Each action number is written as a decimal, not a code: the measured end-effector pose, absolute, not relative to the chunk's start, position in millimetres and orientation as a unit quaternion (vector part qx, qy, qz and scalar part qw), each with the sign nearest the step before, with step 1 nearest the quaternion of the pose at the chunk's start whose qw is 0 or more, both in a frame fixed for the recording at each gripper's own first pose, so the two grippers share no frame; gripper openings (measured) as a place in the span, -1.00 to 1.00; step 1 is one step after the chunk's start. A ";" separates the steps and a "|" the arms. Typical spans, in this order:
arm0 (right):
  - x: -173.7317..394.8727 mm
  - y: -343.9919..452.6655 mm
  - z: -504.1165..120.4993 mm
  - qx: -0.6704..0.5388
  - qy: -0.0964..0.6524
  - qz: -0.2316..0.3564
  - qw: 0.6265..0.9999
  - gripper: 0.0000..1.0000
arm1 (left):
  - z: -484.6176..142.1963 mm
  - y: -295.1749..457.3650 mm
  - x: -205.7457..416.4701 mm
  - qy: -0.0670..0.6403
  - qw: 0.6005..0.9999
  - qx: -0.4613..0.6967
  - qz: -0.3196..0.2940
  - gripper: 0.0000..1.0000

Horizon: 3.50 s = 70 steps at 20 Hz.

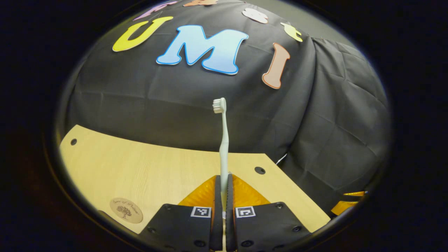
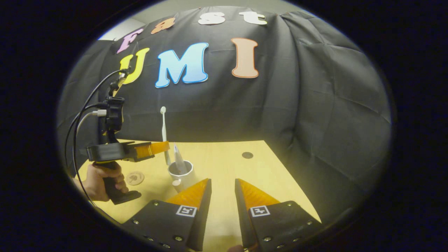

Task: Put the toothbrush and toothpaste on the desktop into the cup, then pick up the cup and place it on the coaster on the desktop.

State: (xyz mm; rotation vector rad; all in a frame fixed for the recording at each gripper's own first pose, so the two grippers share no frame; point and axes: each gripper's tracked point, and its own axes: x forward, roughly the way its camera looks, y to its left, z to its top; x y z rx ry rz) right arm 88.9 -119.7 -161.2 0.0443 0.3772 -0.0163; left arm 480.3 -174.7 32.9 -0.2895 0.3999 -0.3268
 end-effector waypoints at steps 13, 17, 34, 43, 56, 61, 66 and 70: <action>87.5 -130.3 -190.6 0.033 0.214 -0.019 0.976 -0.16 | 0.4 -183.5 476.1 0.195 0.961 -0.133 -0.142 -0.75; 85.8 -132.4 -198.3 0.034 0.215 -0.020 0.976 -0.19 | -7.9 -185.1 472.4 0.195 0.963 -0.122 -0.143 -0.64; 80.5 -129.9 -208.0 0.030 0.204 -0.002 0.979 -0.14 | 12.2 -187.7 454.8 0.166 0.969 -0.100 -0.151 0.36; 90.6 -100.6 -183.2 0.024 0.188 0.025 0.982 -0.14 | 72.1 -133.0 435.5 0.104 0.989 -0.049 -0.096 0.94; 103.6 -63.7 -141.9 0.024 0.171 0.038 0.984 -0.23 | 164.3 -36.7 369.0 0.056 0.998 -0.022 -0.037 0.86; 108.0 -48.9 -137.1 0.013 0.176 0.047 0.983 -0.16 | 174.4 -10.4 350.1 0.060 0.998 -0.023 -0.018 0.97; 118.2 -37.1 -135.9 -0.001 0.192 0.057 0.980 -0.19 | 181.2 13.2 334.3 0.064 0.998 -0.027 -0.004 0.92; 128.3 -31.8 -140.4 -0.011 0.218 0.061 0.974 -0.19 | 179.3 33.3 325.9 0.069 0.997 -0.028 0.009 0.92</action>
